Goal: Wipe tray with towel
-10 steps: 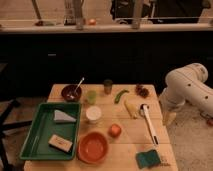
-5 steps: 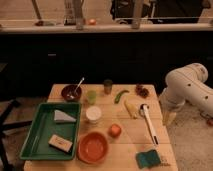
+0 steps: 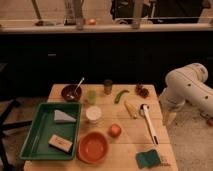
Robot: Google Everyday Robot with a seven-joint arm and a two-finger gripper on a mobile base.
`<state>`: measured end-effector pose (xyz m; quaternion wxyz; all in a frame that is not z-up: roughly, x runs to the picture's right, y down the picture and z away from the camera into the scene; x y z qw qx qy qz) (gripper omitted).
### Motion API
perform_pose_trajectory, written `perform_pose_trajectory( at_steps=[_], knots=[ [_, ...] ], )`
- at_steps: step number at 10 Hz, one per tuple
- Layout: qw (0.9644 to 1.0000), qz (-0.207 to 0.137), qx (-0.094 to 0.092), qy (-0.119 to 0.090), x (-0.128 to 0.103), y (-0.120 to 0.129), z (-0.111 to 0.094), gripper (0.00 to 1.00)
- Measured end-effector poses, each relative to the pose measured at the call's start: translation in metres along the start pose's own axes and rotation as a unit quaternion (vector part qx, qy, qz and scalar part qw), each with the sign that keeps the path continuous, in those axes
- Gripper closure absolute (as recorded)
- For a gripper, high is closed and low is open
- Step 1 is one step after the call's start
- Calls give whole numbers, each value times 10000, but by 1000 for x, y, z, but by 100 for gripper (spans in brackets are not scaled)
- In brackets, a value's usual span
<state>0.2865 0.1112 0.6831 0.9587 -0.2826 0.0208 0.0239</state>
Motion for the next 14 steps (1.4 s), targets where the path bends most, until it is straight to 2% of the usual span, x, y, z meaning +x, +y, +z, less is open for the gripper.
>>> perform_pose_trajectory(
  at_steps=[12,14],
  knots=[
    [10000,-1,4,-1,0,0,0,20],
    [9999,-110,33,2,-9,4,-1,20]
  ],
)
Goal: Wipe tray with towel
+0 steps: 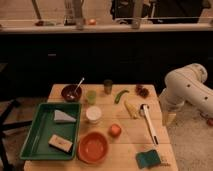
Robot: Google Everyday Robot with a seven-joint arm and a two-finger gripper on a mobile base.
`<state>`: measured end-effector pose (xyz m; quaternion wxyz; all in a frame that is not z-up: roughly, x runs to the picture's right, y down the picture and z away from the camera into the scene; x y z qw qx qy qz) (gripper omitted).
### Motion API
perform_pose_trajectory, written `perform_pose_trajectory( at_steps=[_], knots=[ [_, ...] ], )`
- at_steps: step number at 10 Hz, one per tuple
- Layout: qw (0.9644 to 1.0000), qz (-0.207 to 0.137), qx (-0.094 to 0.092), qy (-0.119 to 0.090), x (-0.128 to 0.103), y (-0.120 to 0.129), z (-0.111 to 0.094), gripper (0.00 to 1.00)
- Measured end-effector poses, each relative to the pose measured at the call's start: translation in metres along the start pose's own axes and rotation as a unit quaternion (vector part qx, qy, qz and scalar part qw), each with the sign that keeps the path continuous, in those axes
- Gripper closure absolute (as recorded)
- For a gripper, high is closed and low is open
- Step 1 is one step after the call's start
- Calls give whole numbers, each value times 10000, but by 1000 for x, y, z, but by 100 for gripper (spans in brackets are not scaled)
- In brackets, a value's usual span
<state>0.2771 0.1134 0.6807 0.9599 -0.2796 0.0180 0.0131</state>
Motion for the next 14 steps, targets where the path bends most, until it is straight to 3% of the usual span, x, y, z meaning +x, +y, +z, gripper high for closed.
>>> perform_pose_trajectory(
  at_steps=[14],
  knots=[
    [10000,-21,3,0,-3,-1,0,20]
  ],
)
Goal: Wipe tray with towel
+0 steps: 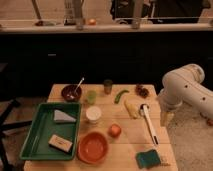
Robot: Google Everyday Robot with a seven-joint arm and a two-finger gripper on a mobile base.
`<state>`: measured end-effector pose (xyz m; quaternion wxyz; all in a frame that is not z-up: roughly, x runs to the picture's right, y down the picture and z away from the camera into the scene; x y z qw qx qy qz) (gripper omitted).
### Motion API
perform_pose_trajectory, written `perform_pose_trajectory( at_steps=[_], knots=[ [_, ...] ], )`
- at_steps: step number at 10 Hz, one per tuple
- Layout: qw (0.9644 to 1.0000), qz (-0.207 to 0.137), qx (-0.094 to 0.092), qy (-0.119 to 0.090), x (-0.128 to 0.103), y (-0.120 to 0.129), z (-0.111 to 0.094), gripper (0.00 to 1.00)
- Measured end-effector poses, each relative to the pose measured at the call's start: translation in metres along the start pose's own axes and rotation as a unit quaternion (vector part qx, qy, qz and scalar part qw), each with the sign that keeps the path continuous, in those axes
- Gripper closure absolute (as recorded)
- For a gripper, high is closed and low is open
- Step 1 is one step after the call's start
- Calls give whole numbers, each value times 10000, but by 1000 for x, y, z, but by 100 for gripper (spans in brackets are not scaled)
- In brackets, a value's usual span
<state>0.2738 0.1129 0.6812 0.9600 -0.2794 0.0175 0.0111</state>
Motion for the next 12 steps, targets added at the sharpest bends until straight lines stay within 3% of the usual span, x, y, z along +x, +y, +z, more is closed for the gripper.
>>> perform_pose_trajectory(
  at_steps=[8,10,12],
  knots=[
    [10000,22,60,-51,-4,3,0,20],
    [9998,50,147,-160,-29,10,-5,20],
    [9993,-56,230,-286,-72,15,-13,20]
  ],
)
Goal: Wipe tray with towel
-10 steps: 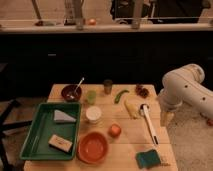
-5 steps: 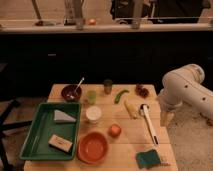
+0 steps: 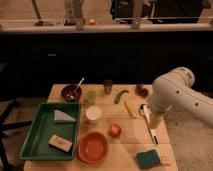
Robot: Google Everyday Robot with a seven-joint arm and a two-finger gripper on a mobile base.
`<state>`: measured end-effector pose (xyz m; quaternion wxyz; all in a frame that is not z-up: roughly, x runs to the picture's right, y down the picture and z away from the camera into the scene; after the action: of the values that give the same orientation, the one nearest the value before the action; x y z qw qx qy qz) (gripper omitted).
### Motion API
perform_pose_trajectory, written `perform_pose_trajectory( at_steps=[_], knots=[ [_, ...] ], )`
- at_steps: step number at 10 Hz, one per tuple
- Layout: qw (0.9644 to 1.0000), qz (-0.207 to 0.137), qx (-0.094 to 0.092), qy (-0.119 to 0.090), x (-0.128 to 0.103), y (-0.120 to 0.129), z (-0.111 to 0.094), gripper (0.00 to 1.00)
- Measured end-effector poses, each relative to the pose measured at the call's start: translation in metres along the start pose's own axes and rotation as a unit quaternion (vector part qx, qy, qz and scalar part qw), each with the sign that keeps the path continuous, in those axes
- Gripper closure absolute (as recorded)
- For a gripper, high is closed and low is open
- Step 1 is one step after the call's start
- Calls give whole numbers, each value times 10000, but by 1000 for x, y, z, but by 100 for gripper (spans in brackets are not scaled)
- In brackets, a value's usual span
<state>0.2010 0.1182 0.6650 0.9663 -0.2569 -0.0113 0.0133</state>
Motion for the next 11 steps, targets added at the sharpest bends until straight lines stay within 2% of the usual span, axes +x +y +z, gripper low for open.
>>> perform_pose_trajectory(
  at_steps=[2,4,5,7,11],
  knots=[
    [9998,-159,54,-147,-34,2,-5,20],
    [9992,-278,129,-264,-55,3,-8,20],
    [9990,-300,161,-273,-62,2,-8,20],
    [9987,-393,214,-255,-91,2,-6,20],
    [9976,-638,194,-191,-147,1,3,20]
  ],
)
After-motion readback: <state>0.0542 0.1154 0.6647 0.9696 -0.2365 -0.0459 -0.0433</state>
